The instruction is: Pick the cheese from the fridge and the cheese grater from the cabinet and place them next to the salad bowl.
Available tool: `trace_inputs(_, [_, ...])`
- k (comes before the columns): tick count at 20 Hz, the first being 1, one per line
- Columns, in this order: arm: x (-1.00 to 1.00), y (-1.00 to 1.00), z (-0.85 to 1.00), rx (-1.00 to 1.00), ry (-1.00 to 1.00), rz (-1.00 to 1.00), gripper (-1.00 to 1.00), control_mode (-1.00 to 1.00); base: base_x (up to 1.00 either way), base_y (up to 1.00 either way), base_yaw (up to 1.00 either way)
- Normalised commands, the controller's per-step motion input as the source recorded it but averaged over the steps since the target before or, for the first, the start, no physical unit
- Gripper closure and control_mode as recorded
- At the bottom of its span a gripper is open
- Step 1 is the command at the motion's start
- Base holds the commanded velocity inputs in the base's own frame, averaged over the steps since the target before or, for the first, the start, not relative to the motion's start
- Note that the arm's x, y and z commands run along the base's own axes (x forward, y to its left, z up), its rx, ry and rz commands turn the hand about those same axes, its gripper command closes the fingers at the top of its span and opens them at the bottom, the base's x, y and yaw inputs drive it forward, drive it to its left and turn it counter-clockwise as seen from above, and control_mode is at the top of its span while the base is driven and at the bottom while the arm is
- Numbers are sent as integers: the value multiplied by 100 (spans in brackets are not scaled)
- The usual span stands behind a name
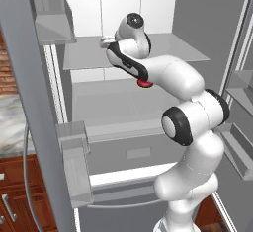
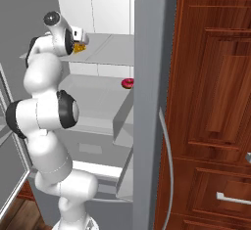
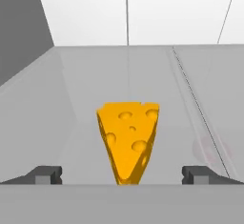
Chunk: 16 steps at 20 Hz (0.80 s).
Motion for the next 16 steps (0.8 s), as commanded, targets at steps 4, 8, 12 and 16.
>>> trace_inputs(4, [0,-5,-41,0,0,0,-100,-100,0,0,0])
trace_inputs(8, [10,-7,-27,0,0,-1,-100,-100,0,0,0])
trace_inputs(12, [25,-3,-1,0,0,0,-100,-100,0,0,0])
trace_inputs(16, [21,2,0,0,0,0,-100,-100,0,0,0])
